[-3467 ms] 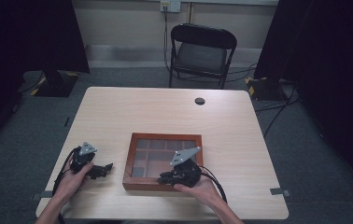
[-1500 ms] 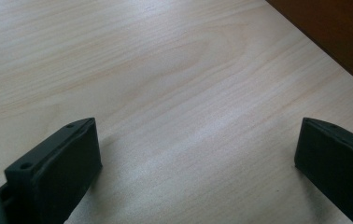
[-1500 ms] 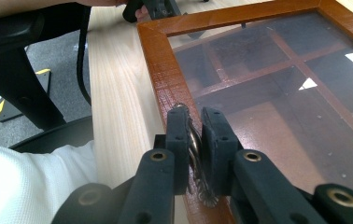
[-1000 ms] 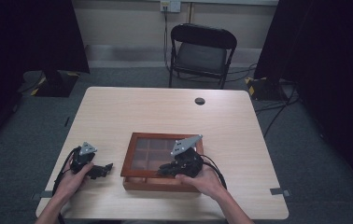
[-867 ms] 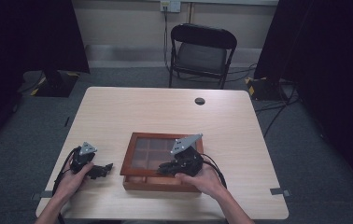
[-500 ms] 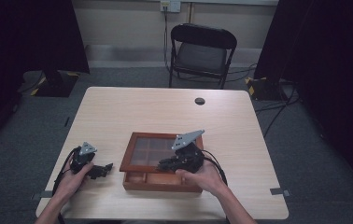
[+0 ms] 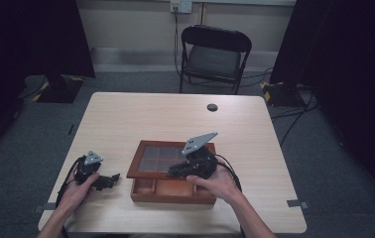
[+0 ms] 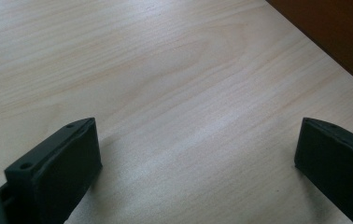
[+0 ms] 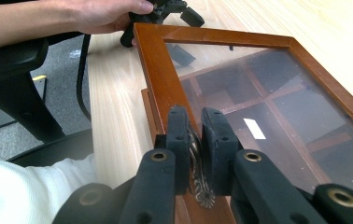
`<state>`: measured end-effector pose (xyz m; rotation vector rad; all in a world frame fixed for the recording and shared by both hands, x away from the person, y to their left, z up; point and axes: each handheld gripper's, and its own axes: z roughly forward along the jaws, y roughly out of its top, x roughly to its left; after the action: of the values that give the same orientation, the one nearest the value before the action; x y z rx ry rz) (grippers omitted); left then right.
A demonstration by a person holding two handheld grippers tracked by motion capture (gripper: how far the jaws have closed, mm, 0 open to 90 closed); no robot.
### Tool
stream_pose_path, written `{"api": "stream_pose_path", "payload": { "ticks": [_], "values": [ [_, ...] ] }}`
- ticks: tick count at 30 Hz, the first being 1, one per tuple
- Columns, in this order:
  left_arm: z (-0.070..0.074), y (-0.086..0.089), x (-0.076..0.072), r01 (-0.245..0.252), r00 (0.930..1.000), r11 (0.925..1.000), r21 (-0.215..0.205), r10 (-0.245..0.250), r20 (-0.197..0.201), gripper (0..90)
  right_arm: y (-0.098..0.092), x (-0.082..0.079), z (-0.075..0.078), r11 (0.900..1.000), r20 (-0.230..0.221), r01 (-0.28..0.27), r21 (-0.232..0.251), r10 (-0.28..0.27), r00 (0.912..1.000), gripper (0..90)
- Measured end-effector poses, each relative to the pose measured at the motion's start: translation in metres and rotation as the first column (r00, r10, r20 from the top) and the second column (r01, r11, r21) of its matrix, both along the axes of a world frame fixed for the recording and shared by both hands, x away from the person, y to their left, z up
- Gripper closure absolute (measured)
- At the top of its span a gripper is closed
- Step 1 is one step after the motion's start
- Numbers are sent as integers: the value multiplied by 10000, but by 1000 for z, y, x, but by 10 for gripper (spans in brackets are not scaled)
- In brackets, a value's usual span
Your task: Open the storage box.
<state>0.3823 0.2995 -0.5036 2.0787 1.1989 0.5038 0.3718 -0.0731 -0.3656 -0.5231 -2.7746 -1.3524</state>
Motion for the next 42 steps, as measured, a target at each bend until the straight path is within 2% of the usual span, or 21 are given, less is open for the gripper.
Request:
{"api": "stream_pose_path", "payload": {
  "ticks": [42],
  "values": [
    [0, 0, 0, 4, 10000, 10000, -8, -4, -7, 0, 1, 18, 31, 9999, 164, 70, -90, -69, 9998, 826]
  ]
}}
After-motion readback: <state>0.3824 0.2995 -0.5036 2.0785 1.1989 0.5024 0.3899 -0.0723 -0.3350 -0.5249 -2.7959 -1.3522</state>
